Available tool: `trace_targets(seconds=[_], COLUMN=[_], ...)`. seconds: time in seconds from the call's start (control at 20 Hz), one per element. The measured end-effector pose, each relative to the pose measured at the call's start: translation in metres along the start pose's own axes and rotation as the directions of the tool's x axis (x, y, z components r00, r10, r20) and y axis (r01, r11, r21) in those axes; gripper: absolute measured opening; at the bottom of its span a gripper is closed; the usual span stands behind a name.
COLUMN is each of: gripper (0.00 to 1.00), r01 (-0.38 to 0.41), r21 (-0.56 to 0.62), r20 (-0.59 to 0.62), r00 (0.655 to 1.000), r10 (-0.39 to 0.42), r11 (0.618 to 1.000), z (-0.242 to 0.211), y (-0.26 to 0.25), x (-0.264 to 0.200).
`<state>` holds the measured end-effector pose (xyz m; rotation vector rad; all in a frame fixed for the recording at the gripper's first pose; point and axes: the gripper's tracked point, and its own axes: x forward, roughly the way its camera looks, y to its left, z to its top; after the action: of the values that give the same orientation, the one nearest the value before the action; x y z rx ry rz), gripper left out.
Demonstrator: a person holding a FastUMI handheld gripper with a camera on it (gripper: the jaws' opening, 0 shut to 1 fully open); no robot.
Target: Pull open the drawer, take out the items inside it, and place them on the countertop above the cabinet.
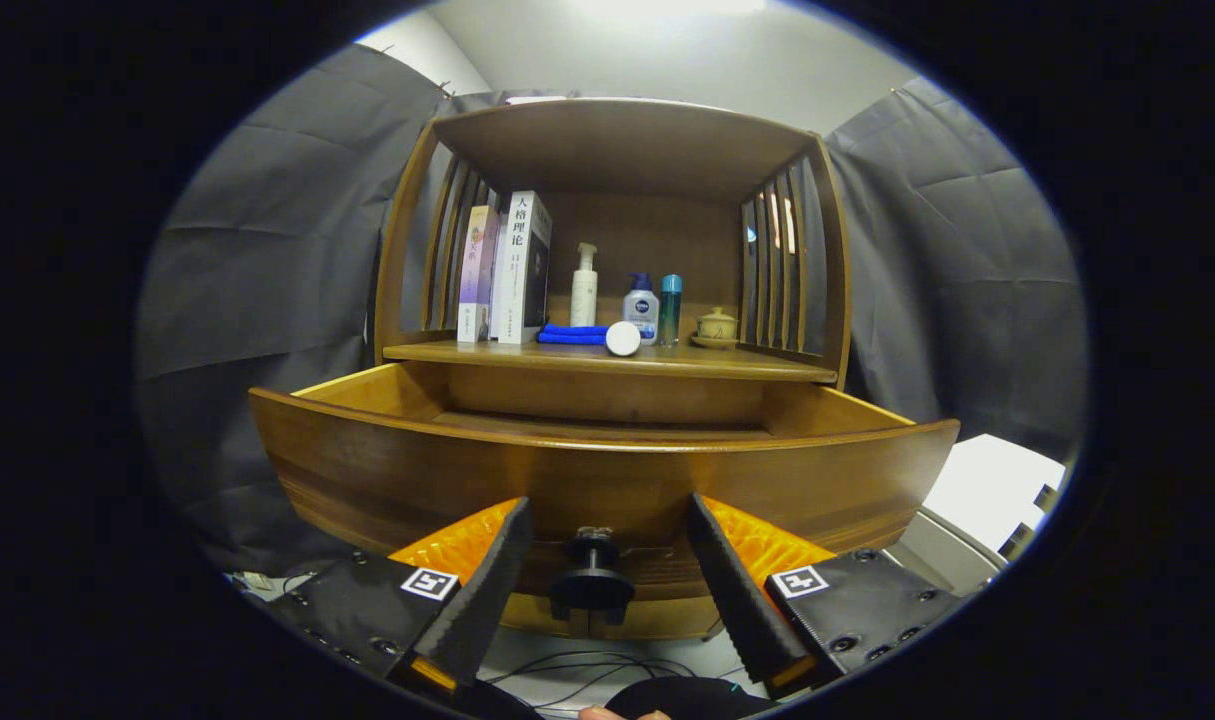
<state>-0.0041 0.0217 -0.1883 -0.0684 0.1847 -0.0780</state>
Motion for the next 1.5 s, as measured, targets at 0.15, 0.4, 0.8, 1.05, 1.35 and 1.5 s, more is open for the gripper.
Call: trace_targets(seconds=[0.15,0.4,0.8,1.05,1.35,1.5], gripper=[0.98,0.98,0.98,0.98,0.98,0.98], r01=[0.004,0.007,0.034,0.037,0.034,0.028], r21=[-0.015,0.002,0.021,0.028,0.043,0.048], r20=[-0.006,0.003,-0.021,-0.036,-0.046,-0.054], r00=[1.000,1.000,0.999,0.999,0.998,0.998], r10=[-0.004,-0.007,-0.034,-0.036,-0.032,-0.025], r11=[1.000,1.000,0.999,0.999,0.998,0.998], z=[0.002,0.016,0.022,0.025,0.029,0.031], y=[0.000,0.002,0.008,0.009,0.008,0.007], x=[0.010,0.034,0.082,0.109,0.139,0.151])
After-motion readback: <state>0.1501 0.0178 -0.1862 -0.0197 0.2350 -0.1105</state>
